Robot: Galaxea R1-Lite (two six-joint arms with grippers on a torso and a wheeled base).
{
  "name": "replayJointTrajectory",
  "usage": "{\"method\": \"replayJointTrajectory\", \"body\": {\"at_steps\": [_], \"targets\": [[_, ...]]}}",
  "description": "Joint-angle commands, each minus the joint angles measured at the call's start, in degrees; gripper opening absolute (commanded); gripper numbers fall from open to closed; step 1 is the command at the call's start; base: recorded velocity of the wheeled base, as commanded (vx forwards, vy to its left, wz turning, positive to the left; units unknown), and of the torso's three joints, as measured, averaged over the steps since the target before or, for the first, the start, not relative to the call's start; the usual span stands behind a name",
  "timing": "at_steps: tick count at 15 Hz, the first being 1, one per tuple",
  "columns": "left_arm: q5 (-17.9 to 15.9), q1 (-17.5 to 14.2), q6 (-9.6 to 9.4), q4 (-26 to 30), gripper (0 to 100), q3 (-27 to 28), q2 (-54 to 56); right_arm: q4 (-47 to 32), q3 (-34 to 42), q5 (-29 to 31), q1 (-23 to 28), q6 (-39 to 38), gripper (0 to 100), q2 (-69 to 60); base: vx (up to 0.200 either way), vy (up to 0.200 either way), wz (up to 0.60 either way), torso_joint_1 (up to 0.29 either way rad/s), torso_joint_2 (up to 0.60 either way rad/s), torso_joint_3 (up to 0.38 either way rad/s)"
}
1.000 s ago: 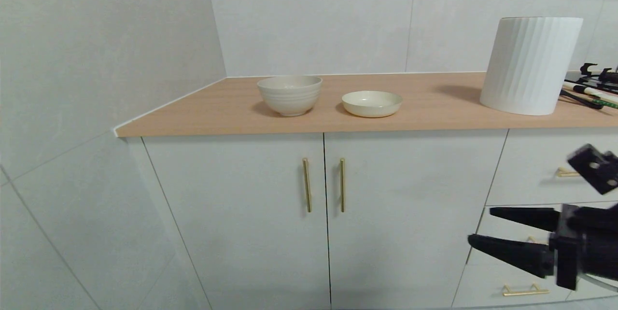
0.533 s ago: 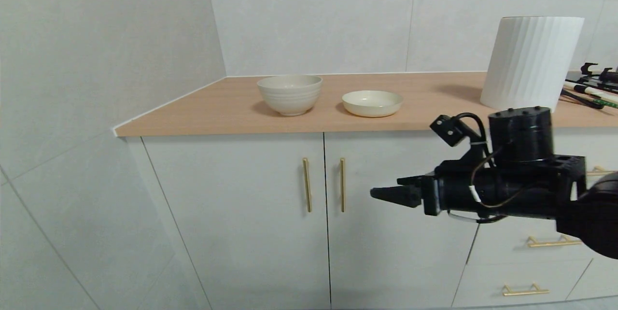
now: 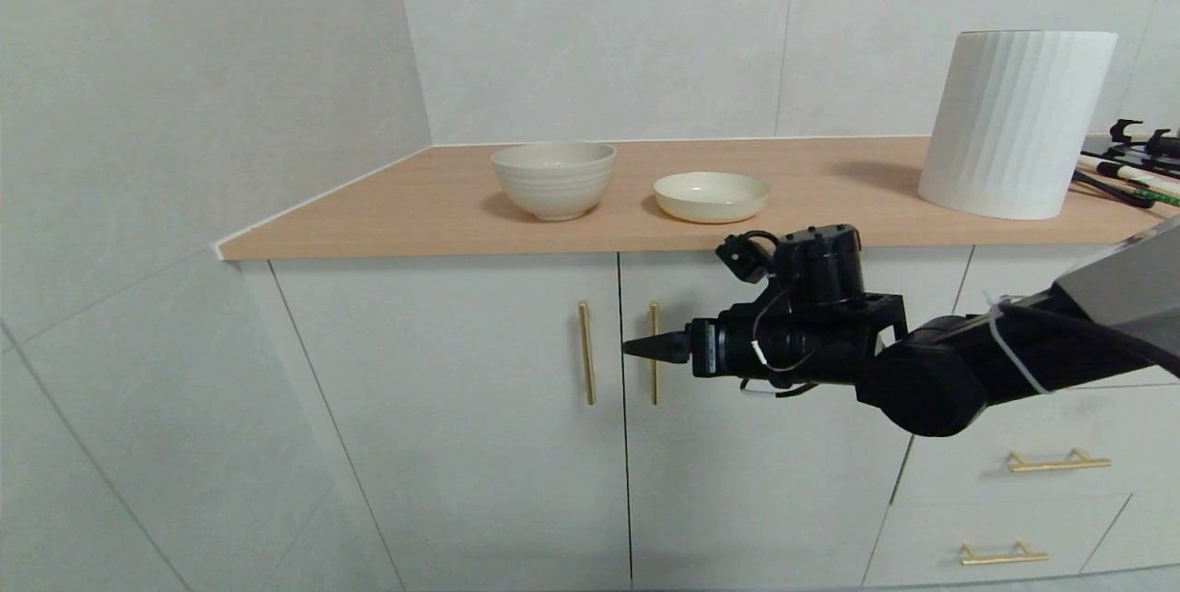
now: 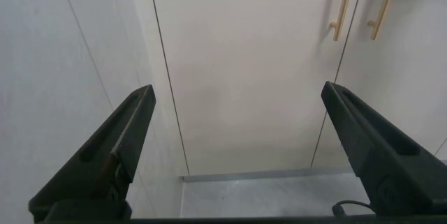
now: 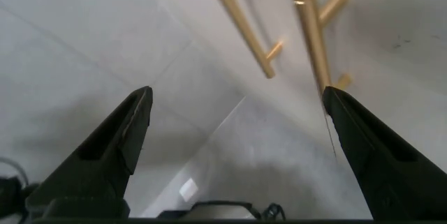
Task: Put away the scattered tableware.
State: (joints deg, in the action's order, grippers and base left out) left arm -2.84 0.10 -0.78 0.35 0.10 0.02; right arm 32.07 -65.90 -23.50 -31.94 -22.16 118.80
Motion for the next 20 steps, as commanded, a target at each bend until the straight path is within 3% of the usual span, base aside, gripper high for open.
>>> {"method": "replayJointTrajectory", "body": {"at_steps": [1,12,20], "targets": [[-0.1,0.0,-0.01,0.0,100,0.0,0.0,2.4,-0.9,1.1,-0.1,-0.5,100,3.9,0.0,0.0,0.0,0.0,0.0,0.0],[-0.1,0.0,-0.01,0.0,100,0.0,0.0,11.9,-4.2,8.9,-2.8,-2.7,100,11.1,0.0,0.0,0.0,0.0,0.0,0.0],[-0.1,0.0,-0.01,0.0,100,0.0,0.0,12.8,-4.0,8.6,-4.7,-6.1,100,10.9,0.0,0.0,0.0,0.0,0.0,0.0]]}}
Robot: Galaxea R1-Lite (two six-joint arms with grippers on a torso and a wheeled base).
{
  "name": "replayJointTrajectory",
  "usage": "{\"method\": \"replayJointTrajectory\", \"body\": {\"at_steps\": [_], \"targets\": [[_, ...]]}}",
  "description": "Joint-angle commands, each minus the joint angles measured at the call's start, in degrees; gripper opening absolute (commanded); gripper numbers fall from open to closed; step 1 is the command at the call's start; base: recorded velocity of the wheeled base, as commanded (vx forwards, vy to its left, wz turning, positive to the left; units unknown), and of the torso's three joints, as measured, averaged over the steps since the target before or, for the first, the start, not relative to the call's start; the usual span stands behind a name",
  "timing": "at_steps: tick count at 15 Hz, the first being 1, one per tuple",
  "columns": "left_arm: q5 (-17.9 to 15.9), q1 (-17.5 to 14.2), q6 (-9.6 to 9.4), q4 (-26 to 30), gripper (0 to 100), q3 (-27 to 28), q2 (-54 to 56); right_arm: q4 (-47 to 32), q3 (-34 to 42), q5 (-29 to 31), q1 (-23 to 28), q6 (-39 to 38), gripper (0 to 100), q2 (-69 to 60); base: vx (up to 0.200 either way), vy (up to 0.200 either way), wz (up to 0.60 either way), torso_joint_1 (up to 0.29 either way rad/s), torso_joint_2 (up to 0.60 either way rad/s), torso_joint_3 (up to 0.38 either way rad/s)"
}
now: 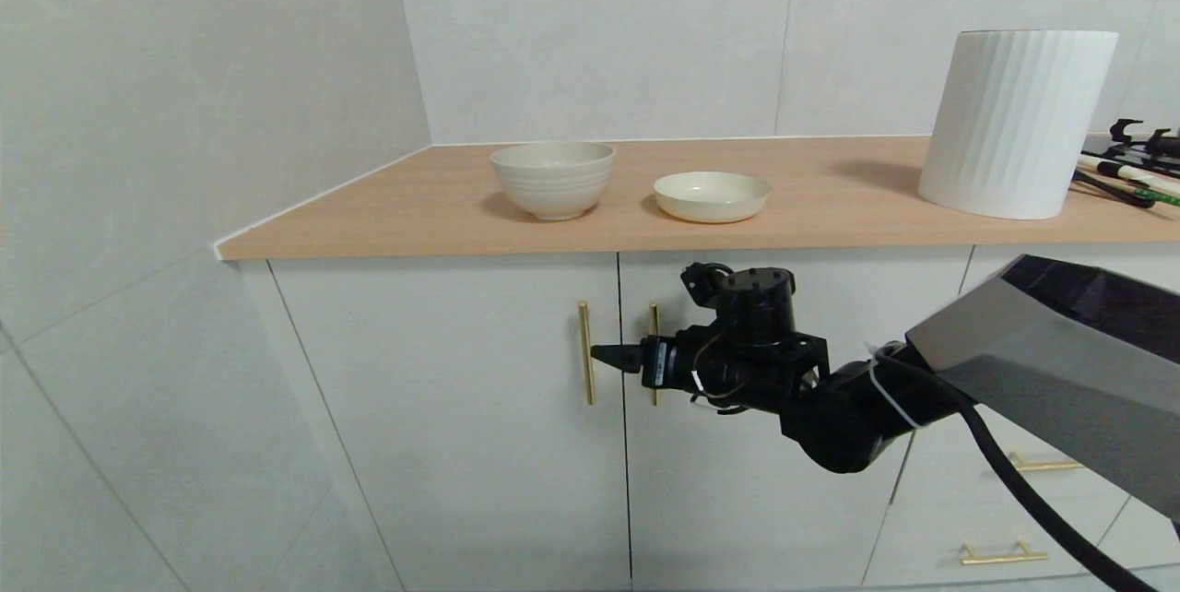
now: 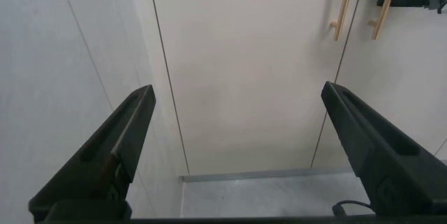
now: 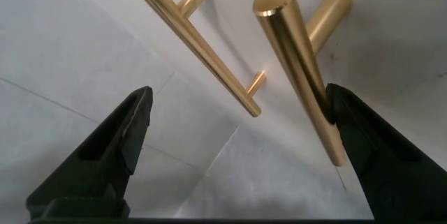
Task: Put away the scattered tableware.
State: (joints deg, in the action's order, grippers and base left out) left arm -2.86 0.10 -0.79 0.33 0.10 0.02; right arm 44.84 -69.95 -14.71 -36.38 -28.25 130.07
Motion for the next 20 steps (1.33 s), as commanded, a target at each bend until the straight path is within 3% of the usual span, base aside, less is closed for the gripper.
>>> {"method": "replayJointTrajectory", "body": {"at_steps": [1,3,9,10,11,13,15,20], "targets": [[0.0,0.0,0.0,0.0,100,0.0,0.0,0.1,0.3,-0.2,-0.3,-0.1,100,-0.7,0.0,0.0,0.0,0.0,0.0,0.0],[0.0,0.0,0.0,0.0,100,0.0,0.0,0.1,1.7,-0.4,-0.4,-0.1,100,-1.8,0.0,0.0,0.0,0.0,0.0,0.0],[0.1,0.0,0.0,0.0,100,0.0,0.0,0.1,12.1,-9.9,-0.4,-1.4,100,-10.8,0.0,0.0,0.0,0.0,0.0,0.0],[0.0,0.0,0.0,0.0,100,0.0,0.0,0.1,17.7,-13.4,-0.5,-1.3,100,-15.2,0.0,0.0,0.0,0.0,0.0,0.0],[0.0,0.0,0.0,0.0,100,0.0,0.0,0.2,18.6,-13.9,-0.5,-1.2,100,-15.7,0.0,0.0,0.0,0.0,0.0,0.0],[0.0,0.0,0.0,0.0,100,0.0,0.0,6.1,28.8,-18.8,-0.5,-1.2,100,-19.9,0.0,0.0,0.0,0.0,0.0,0.0],[0.0,0.0,0.0,0.0,100,0.0,0.0,13.6,32.5,-19.8,-0.7,-1.2,100,-20.0,0.0,0.0,0.0,0.0,0.0,0.0],[0.0,0.0,-0.44,0.0,100,0.0,0.0,15.1,38.6,-20.7,-0.8,-1.1,100,-23.0,0.0,0.0,0.0,0.0,0.0,0.0]]}}
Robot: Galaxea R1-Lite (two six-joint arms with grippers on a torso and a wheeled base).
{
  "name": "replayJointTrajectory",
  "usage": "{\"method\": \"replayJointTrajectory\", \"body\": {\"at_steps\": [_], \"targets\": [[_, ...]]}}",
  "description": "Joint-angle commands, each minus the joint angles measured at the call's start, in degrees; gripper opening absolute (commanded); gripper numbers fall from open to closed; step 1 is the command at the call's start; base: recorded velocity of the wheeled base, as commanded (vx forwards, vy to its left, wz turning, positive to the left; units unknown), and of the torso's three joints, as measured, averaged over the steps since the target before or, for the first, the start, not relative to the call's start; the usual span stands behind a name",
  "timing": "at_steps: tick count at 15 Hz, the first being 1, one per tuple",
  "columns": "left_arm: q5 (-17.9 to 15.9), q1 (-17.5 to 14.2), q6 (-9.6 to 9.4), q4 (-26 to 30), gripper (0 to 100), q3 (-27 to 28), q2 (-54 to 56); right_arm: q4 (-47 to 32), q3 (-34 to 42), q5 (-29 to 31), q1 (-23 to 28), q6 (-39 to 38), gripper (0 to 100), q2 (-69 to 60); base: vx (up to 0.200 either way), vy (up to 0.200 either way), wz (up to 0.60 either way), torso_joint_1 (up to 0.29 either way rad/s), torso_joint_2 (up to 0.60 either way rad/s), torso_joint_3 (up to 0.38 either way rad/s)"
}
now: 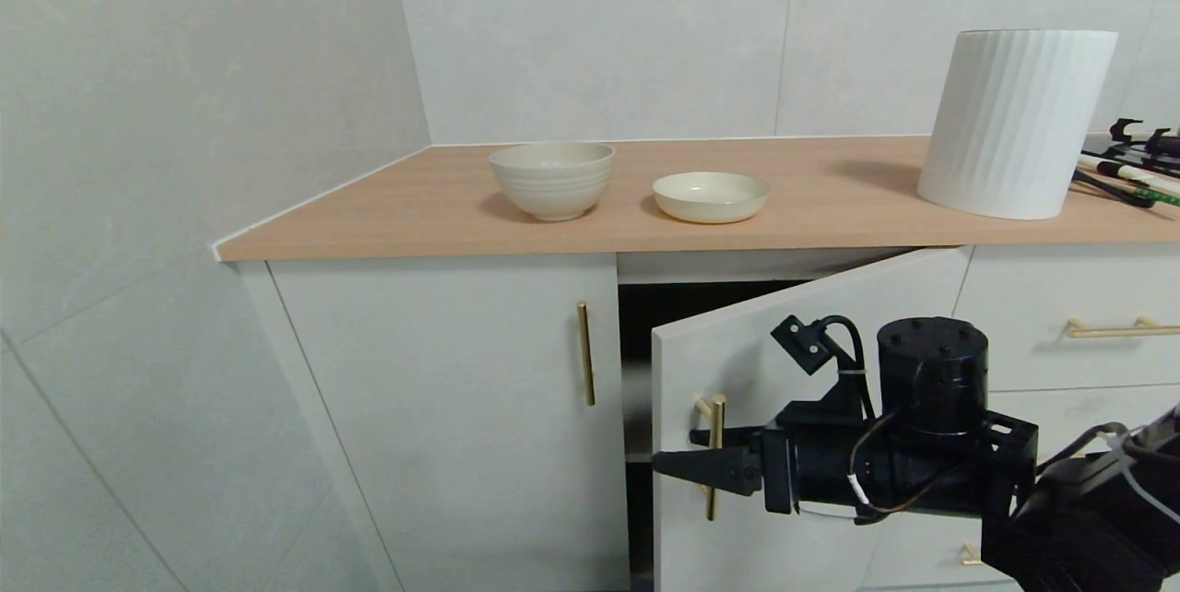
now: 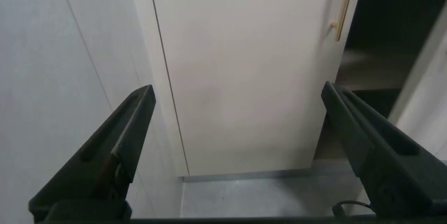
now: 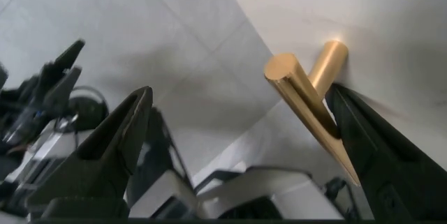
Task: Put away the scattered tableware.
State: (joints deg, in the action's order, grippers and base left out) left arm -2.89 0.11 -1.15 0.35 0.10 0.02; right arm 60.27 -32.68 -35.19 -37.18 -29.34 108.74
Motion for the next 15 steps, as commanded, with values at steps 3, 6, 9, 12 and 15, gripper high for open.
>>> {"method": "replayJointTrajectory", "body": {"at_steps": [3,6,9,12,15], "targets": [[0.1,0.0,-2.37,-0.6,100,0.2,0.0,-0.3,2.0,-0.4,0.0,0.0,100,-2.1,0.0,0.0,0.0,0.0,0.0,0.0],[-7.4,1.0,-0.52,1.1,100,11.9,-3.2,-0.3,2.1,-0.4,0.0,0.1,100,-2.5,0.0,0.0,0.0,0.0,0.0,0.0],[-19.1,3.1,1.76,7.9,100,23.0,-19.5,-0.3,2.1,-0.4,0.0,0.1,100,-2.7,0.0,0.0,0.0,0.0,0.0,0.0],[-33.8,3.2,2.02,6.4,100,31.6,-41.3,-0.3,2.0,-0.4,0.1,0.1,100,-2.7,0.0,0.0,0.0,0.0,0.0,0.0],[-36.0,7.6,2.11,-2.2,100,36.0,-62.9,-0.3,2.2,-0.4,0.1,0.2,100,-2.7,0.0,0.0,0.0,0.0,0.0,0.0]]}}
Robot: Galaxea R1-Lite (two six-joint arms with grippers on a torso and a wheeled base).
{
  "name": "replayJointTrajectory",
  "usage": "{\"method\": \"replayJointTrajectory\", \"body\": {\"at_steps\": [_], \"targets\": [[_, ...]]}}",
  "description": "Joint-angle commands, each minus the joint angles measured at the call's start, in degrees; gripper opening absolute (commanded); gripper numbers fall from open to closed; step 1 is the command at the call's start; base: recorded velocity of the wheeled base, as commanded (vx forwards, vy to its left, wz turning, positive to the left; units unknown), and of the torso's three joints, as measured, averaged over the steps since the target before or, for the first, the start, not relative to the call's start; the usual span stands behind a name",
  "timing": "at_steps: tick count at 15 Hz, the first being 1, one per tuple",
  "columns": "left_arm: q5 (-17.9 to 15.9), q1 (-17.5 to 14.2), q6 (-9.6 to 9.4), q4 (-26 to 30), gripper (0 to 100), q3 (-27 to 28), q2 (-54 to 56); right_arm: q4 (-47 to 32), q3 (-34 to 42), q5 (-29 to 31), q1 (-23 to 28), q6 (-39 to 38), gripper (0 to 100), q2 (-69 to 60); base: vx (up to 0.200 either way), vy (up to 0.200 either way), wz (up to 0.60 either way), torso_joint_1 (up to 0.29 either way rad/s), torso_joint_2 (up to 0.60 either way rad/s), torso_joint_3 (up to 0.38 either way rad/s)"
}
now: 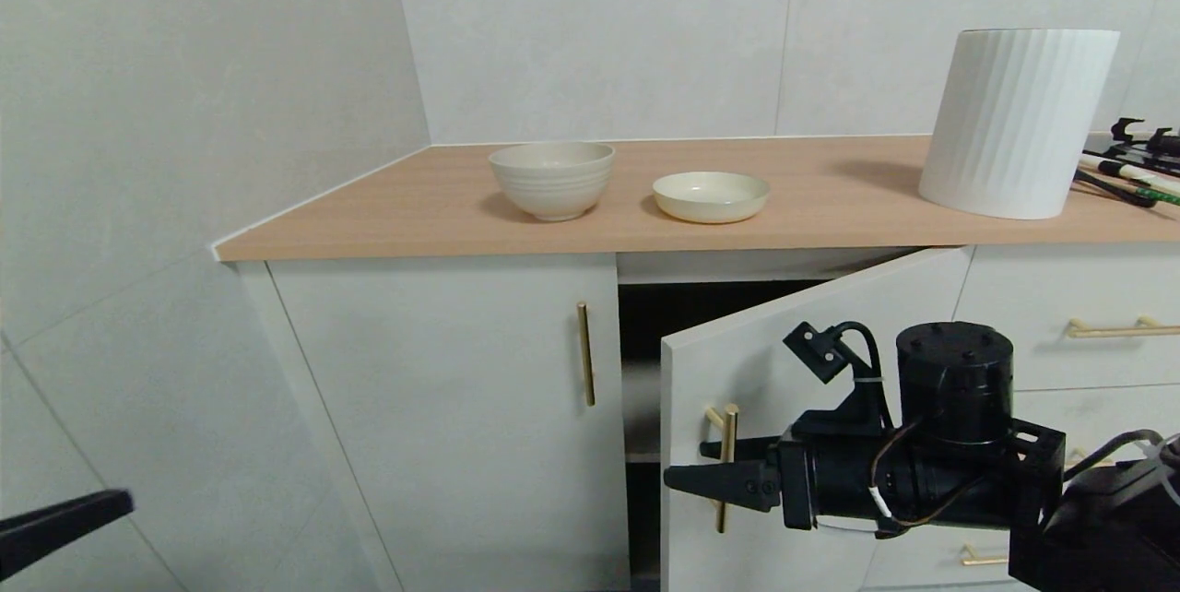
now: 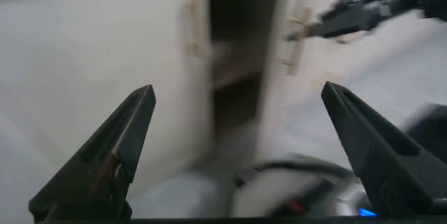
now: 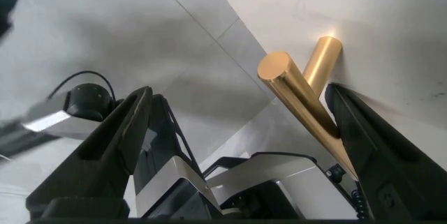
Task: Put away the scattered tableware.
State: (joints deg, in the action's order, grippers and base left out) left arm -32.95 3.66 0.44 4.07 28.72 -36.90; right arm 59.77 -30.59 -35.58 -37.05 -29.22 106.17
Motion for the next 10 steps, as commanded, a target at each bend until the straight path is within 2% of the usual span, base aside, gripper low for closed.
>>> {"method": "replayJointTrajectory", "body": {"at_steps": [1,2,3,5,6,7,8,9,10], "targets": [[-6.0,5.7,0.53,-10.3,100,7.1,-32.4,0.2,0.1,0.0,0.0,0.0,100,-0.1,0.0,0.0,0.0,0.0,0.0,0.0],[-6.0,7.0,0.7,-12.1,100,7.1,-35.2,0.2,0.1,0.0,0.0,0.0,100,-0.1,0.0,0.0,0.0,0.0,0.0,0.0],[-6.0,10.8,1.58,-18.0,100,6.2,-44.5,0.2,0.1,0.1,0.0,0.0,100,-0.1,0.0,0.0,0.0,0.0,0.0,0.0],[-6.0,13.1,3.87,-26.1,100,5.6,-53.1,0.2,0.4,0.1,0.0,0.0,100,-0.1,0.0,0.0,0.0,0.0,0.0,0.0],[-6.0,13.1,3.87,-26.1,100,5.6,-53.1,0.2,0.4,0.1,0.0,0.0,100,-0.1,0.0,0.0,0.0,0.0,0.0,0.0],[-6.0,16.1,8.09,-35.1,100,4.3,-59.9,0.2,0.5,0.2,0.0,0.1,100,-0.1,0.0,0.0,0.0,0.0,0.0,0.0],[-6.0,17.7,10.28,-40.9,100,2.1,-62.2,0.2,0.6,0.2,0.0,0.1,100,-0.1,0.0,0.0,0.0,0.0,0.0,0.0],[-6.2,18.2,11.6,-45.4,100,0.1,-63.4,0.2,0.8,0.2,0.0,0.0,100,-0.1,0.0,0.0,0.0,0.0,0.0,0.0],[-6.4,18.5,12.66,-47.2,100,-0.4,-64.3,0.2,0.8,0.2,0.0,0.0,100,0.1,0.0,0.0,0.0,0.0,0.0,0.0]]}}
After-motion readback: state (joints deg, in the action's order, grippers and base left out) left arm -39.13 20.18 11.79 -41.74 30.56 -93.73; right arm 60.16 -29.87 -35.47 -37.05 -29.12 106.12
